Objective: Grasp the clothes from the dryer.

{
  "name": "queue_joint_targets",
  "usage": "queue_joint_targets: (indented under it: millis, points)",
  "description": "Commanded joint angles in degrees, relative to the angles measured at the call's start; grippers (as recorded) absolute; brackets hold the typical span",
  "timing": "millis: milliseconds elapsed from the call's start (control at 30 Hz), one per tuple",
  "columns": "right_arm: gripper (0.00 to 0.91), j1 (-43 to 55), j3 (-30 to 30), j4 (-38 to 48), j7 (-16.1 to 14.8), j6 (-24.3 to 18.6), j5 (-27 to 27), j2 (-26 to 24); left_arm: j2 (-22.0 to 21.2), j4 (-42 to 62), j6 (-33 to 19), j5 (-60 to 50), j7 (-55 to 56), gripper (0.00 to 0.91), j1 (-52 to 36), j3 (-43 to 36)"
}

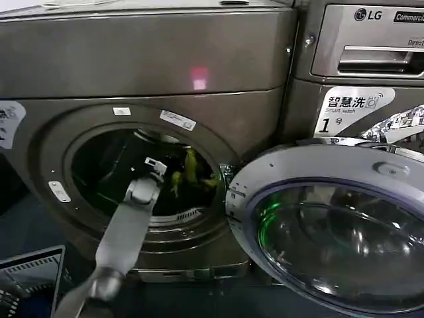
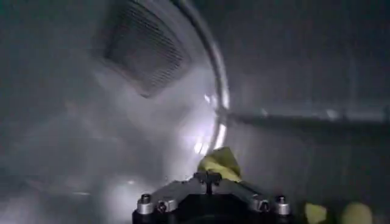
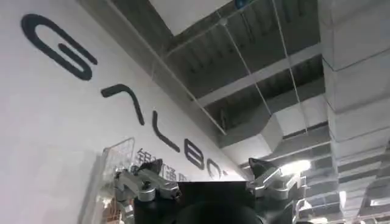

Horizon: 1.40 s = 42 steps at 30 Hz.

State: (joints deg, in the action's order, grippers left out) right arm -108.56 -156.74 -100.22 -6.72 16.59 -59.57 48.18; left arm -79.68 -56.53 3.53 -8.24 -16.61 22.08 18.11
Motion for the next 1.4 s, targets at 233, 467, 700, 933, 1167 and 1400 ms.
queue_joint_targets:
  millis: [233,467,700,933,1167,1400]
  points:
    - [0.907,0.90,0.17,-0.41,-0.70,0.05,2.27,-0.06,-5.19,-21.09,-6.27,6.46,22.46,0.000,15.88,7.38]
    - [0.907,0.37,-0.15,-0.19,-0.04,-1.31,1.35,-0.59,-5.64,-24.92,-7.36,3.94,21.79,0.000,18.15,7.98]
    - [0.907,0.48,-0.11,-0.20,-0.03,-1.28,1.17,-0.50,-4.99,-25.07,-7.32,4.03,21.58,0.000,17.96,8.07]
    - [0.907,0.10,-0.41,-0.38,-0.08,-1.33,1.03,-0.21,-4.37,-24.74,-7.19,4.32,21.22,0.000,17.77,7.98]
    - [0.907,-0.22,-0.94,-0.71,-0.88,-0.59,1.45,-0.02,-3.81,-24.13,-7.16,4.29,20.51,0.000,17.50,7.77]
    - [0.907,-0.57,-1.14,-0.71,-1.62,-0.53,2.07,-0.08,-3.38,-23.96,-7.09,4.31,20.07,0.000,17.31,7.73]
